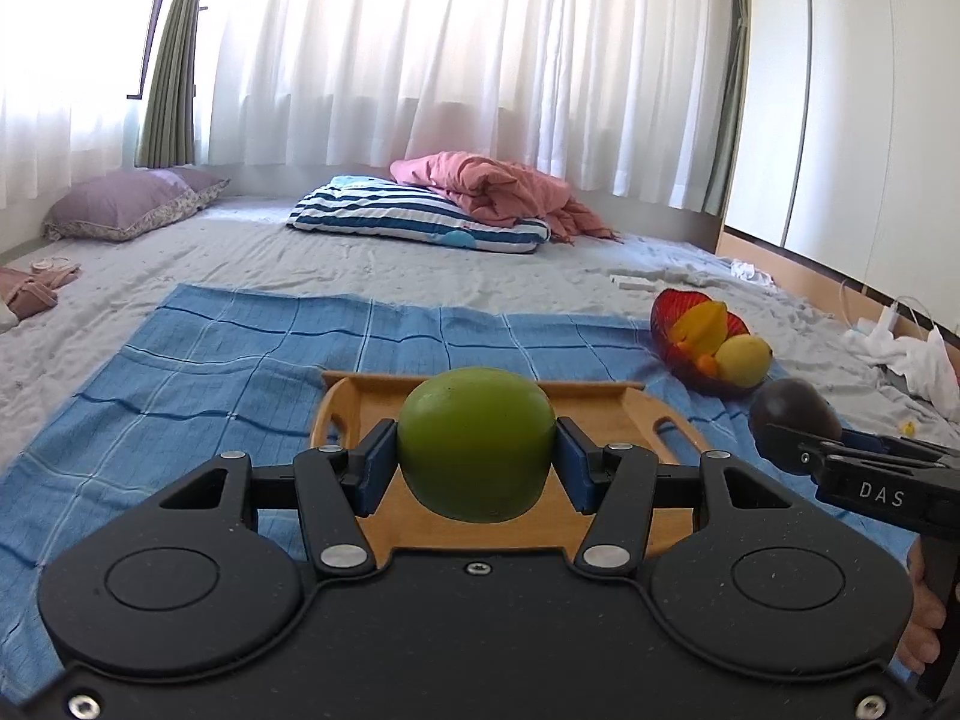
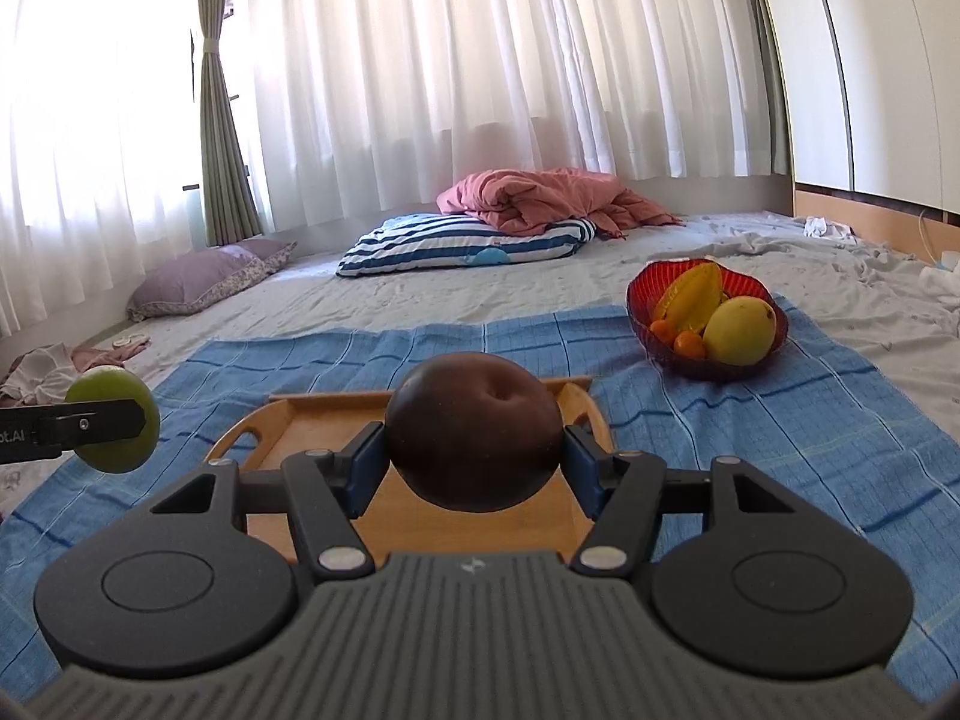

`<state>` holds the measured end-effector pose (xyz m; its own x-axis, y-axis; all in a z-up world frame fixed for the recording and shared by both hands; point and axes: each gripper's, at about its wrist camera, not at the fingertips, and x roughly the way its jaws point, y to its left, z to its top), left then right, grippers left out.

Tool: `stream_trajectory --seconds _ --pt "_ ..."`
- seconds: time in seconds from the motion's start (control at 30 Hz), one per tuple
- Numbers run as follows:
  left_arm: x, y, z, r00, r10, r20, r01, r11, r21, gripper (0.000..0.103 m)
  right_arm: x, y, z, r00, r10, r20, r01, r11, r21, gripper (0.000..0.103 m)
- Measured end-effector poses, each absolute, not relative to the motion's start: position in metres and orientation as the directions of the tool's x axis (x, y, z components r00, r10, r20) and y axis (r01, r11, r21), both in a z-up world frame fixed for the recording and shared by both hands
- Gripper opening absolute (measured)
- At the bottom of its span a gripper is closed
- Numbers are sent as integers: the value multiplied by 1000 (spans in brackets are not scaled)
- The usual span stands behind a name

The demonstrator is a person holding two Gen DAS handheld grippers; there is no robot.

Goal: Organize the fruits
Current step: 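Carry the green apple over the tray with the left tool while the right carries the red apple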

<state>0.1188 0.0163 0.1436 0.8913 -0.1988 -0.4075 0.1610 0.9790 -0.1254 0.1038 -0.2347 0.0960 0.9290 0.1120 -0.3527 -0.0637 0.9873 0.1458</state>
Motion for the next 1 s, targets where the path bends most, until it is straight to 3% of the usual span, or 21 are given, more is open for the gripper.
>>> stream_trajectory --seconds 0.3,1.0 --pt "201 6 121 863 -199 -464 142 978 -155 53 175 -239 77 923 134 -361 -91 987 132 65" --pt "363 -7 56 750 -122 -650 16 986 -166 53 328 -237 28 816 153 -557 -80 985 153 65"
